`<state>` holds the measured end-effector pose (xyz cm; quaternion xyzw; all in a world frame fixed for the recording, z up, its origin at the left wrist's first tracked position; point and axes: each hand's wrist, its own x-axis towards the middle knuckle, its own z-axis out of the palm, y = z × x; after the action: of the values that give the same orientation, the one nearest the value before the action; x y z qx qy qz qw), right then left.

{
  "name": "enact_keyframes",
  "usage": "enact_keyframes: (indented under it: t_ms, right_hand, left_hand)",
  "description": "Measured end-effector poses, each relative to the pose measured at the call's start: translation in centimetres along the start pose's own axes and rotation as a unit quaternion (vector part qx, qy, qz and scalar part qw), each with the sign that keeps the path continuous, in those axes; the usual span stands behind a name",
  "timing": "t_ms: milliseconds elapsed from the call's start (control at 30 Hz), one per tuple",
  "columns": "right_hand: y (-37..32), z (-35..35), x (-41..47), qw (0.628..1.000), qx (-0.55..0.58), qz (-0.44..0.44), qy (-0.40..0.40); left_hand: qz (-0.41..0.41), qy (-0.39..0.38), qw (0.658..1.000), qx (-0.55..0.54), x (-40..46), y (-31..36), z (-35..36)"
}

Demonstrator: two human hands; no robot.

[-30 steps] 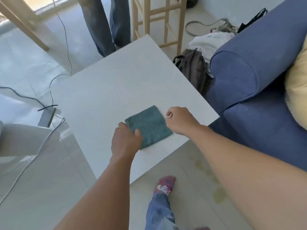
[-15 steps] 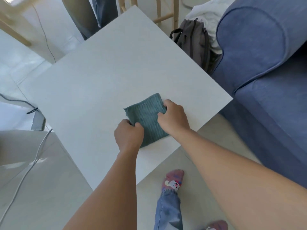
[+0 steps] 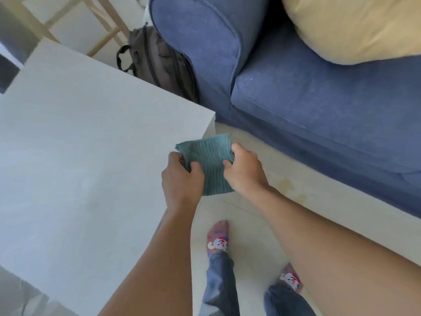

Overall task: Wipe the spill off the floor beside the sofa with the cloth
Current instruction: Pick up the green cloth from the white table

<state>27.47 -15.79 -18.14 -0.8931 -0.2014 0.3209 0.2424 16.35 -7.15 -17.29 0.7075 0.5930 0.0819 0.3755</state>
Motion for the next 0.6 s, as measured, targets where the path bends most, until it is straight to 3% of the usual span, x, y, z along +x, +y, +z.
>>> enact_keyframes:
  t_ms: [300,600]
  right_hand:
    - [18.5,-5.7,-1.7,0.989,0.043,0.106,0.089]
    - [38.3,1.3,-1.4,0.961,0.105,0.206,0.154]
  left_hand:
    - [0.137,-0.215,0.967,0.016,-6.1,2.9,15.3]
    - [0.233,-0.381,0.893,0.051,-9.5,-4.2,34.2]
